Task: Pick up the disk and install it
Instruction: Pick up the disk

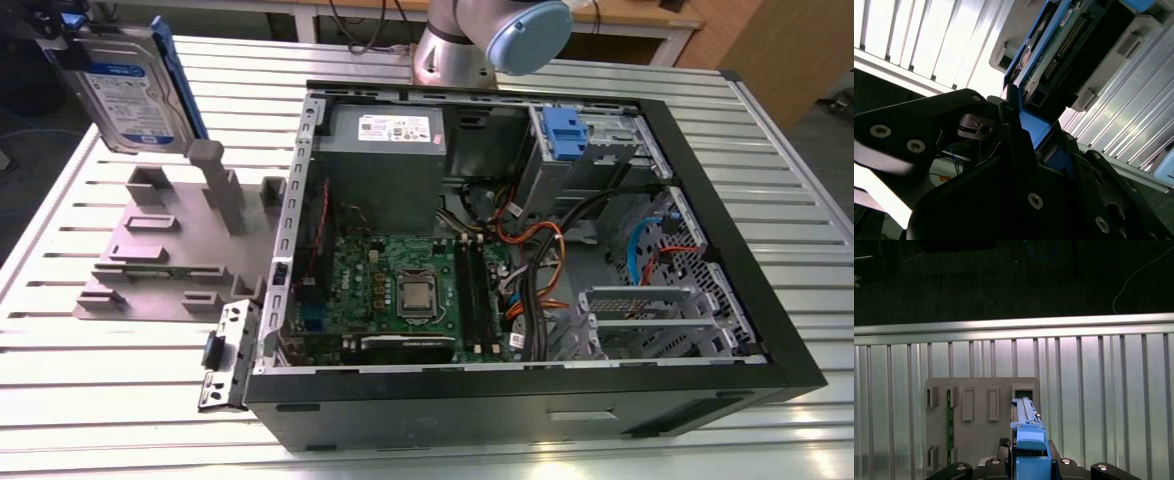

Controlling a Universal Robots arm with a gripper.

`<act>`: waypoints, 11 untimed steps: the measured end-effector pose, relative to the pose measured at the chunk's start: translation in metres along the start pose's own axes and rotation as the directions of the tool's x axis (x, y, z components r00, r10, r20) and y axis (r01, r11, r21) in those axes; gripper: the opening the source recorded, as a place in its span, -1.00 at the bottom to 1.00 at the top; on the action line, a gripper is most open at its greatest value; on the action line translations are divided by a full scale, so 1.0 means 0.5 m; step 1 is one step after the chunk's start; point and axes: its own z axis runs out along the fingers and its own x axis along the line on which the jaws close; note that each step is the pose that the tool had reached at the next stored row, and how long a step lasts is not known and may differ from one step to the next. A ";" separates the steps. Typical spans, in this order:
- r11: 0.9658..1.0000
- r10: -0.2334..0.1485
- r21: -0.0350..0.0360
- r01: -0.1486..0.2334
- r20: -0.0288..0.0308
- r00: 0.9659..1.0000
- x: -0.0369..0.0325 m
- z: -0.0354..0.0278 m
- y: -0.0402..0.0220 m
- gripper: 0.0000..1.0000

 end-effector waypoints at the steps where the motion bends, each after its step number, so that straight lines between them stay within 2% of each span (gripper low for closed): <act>1: 1.000 0.000 0.000 0.000 0.000 1.000 0.000 0.000 0.000 -0.27; 11: 1.000 0.000 0.000 0.000 0.000 1.000 0.000 -0.004 0.000 -0.27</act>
